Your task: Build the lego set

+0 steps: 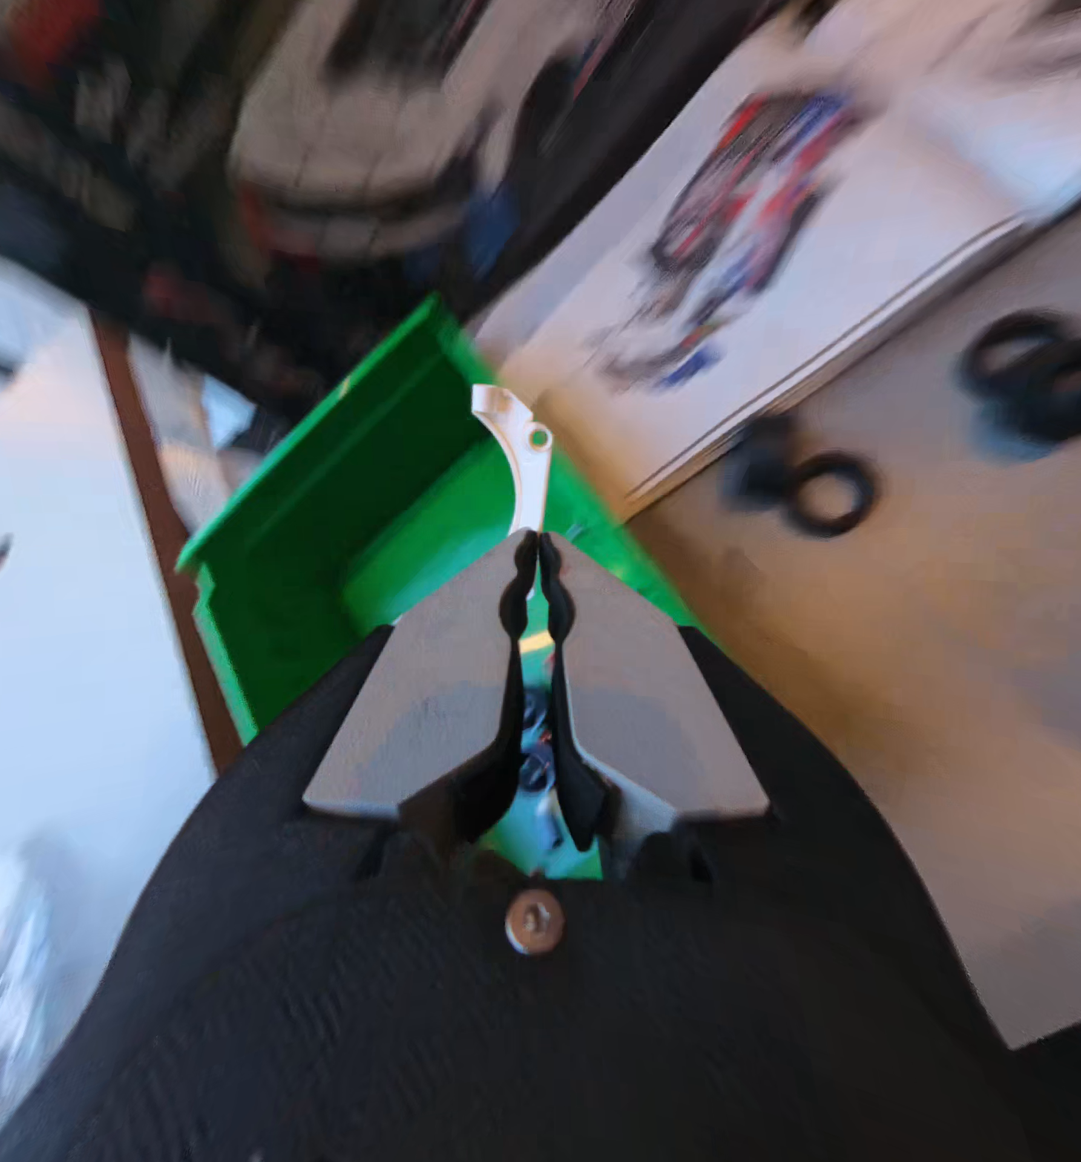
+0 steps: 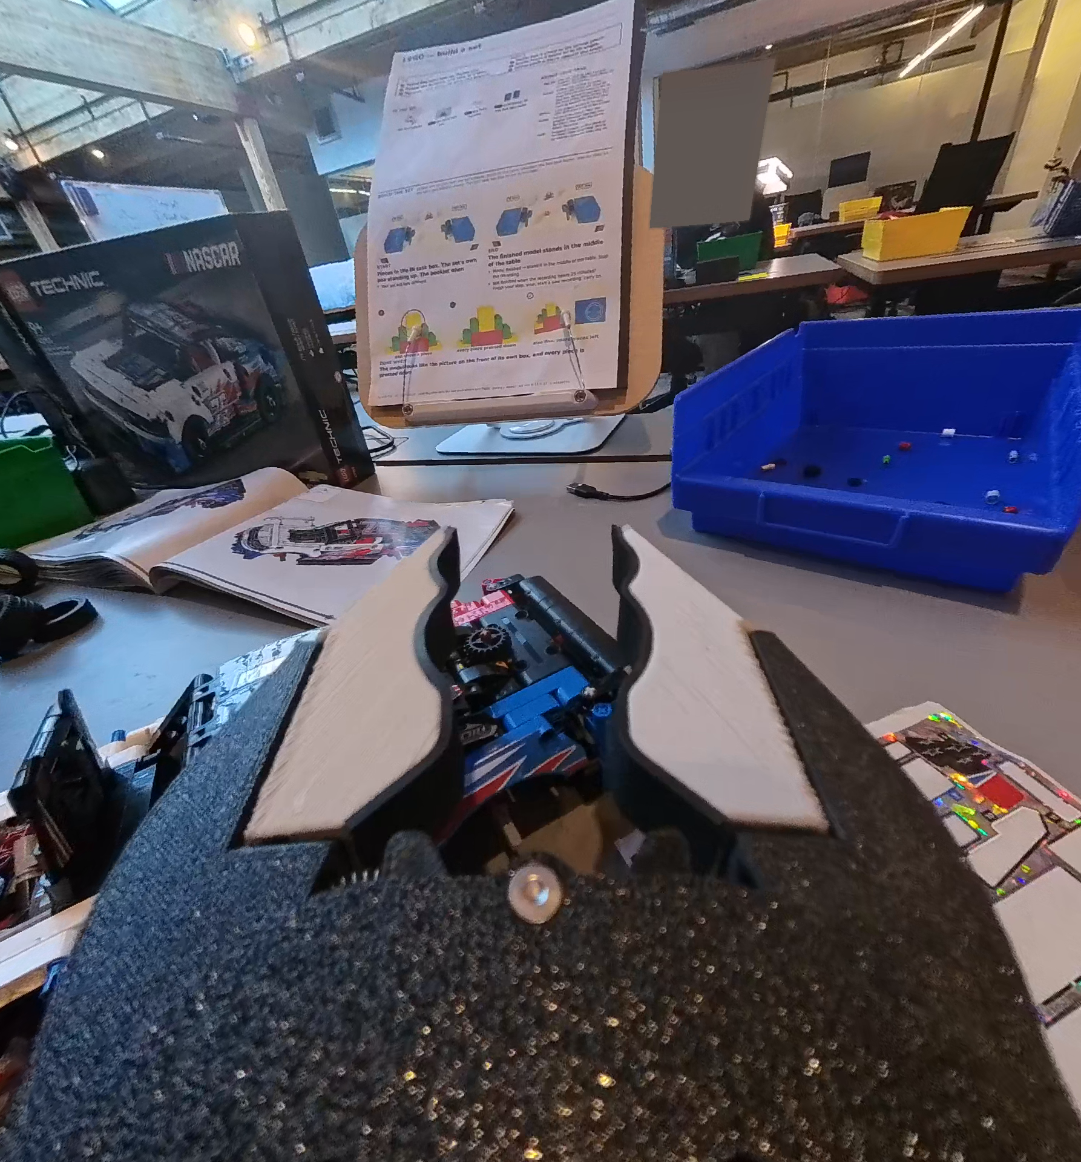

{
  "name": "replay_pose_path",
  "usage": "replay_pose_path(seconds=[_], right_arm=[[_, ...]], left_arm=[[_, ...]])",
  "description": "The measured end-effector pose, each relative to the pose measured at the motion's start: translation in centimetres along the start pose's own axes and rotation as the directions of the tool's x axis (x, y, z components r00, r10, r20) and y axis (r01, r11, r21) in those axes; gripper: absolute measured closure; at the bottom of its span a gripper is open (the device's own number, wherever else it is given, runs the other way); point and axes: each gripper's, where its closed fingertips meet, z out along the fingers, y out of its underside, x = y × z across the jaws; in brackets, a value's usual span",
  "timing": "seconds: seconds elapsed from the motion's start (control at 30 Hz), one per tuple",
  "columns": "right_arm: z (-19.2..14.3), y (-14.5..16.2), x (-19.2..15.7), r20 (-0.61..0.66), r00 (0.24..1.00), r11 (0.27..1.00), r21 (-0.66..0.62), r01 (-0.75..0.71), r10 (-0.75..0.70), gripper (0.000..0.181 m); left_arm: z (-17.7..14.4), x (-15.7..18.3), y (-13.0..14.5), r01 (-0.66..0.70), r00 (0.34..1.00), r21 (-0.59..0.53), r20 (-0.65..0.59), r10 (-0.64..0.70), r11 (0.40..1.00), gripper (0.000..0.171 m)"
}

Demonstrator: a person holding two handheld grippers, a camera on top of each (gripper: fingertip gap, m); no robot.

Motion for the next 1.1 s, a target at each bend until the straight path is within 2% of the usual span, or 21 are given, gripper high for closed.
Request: replay_pose_path(seconds=[0.07,0.13,0.17,0.23,0.27,0.3,0.33,0.43,0.53,0.63,0.73,0.8,0.97,1.1], right_arm=[[0.1,0.2,0.0,-0.001,1.000,1.000,-0.010,0.005,-0.005,0.133],[0.3,0.3,0.0,-0.002,1.000,1.000,-0.018,0.012,-0.012,0.133],[0.2,0.3,-0.1,-0.003,1.000,1.000,-0.018,0.018,-0.018,0.133],[0.1,0.0,-0.3,-0.004,0.999,0.999,-0.008,0.042,-0.042,0.133],[-0.1,-0.3,-0.4,-0.008,0.998,0.998,0.004,0.060,-0.060,0.133],[-0.3,-0.6,-0.5,-0.010,0.997,0.997,0.015,0.075,-0.075,0.133],[-0.6,-0.7,-0.9,-0.005,0.996,0.996,0.016,0.084,-0.084,0.133],[-1.5,0.0,-2.7,0.031,0.994,0.992,-0.061,0.110,-0.109,0.131],[-2.7,0.7,-5.7,0.104,0.983,0.976,-0.142,0.164,-0.150,0.128],[-3.2,1.7,-6.8,0.087,0.972,0.951,-0.201,0.234,-0.220,0.128],[-2.9,3.2,-5.9,0.021,0.961,0.926,-0.261,0.273,-0.277,0.128],[-2.4,3.8,-5.2,-0.012,0.956,0.920,-0.277,0.279,-0.294,0.128],[-1.0,3.7,-1.8,-0.148,0.937,0.927,-0.256,0.274,-0.318,0.129],[-0.2,3.0,-0.4,-0.192,0.930,0.936,-0.230,0.268,-0.314,0.130]], left_arm=[[-1.4,5.7,-4.5,-0.045,0.991,0.196,-0.115,0.069,0.980,0.171],[-3.0,12.9,-8.3,-0.005,0.943,0.397,-0.305,0.137,0.918,0.171],[-3.8,16.3,-9.8,0.055,0.903,0.470,-0.401,0.157,0.881,0.171],[-5.3,22.9,-12.0,0.230,0.766,0.546,-0.612,0.196,0.806,0.171],[-5.9,25.4,-12.8,0.292,0.708,0.587,-0.663,0.242,0.755,0.171],[-5.8,27.3,-13.3,0.334,0.679,0.616,-0.683,0.271,0.713,0.171],[-5.3,29.0,-13.7,0.376,0.640,0.612,-0.714,0.283,0.696,0.171],[-4.4,33.3,-13.8,0.489,0.450,0.521,-0.838,0.309,0.700,0.171],[-2.2,35.1,-13.5,0.520,0.340,0.430,-0.897,0.283,0.738,0.171],[-0.1,35.9,-13.4,0.489,0.340,0.424,-0.897,0.282,0.762,0.171],[1.9,36.8,-13.3,0.407,0.427,0.462,-0.859,0.283,0.788,0.171],[2.1,37.5,-12.7,0.386,0.409,0.445,-0.868,0.282,0.808,0.171],[3.1,37.5,-12.3,0.344,0.471,0.453,-0.841,0.266,0.822,0.171],[3.1,37.5,-12.3,0.356,0.449,0.439,-0.855,0.261,0.825,0.171]])
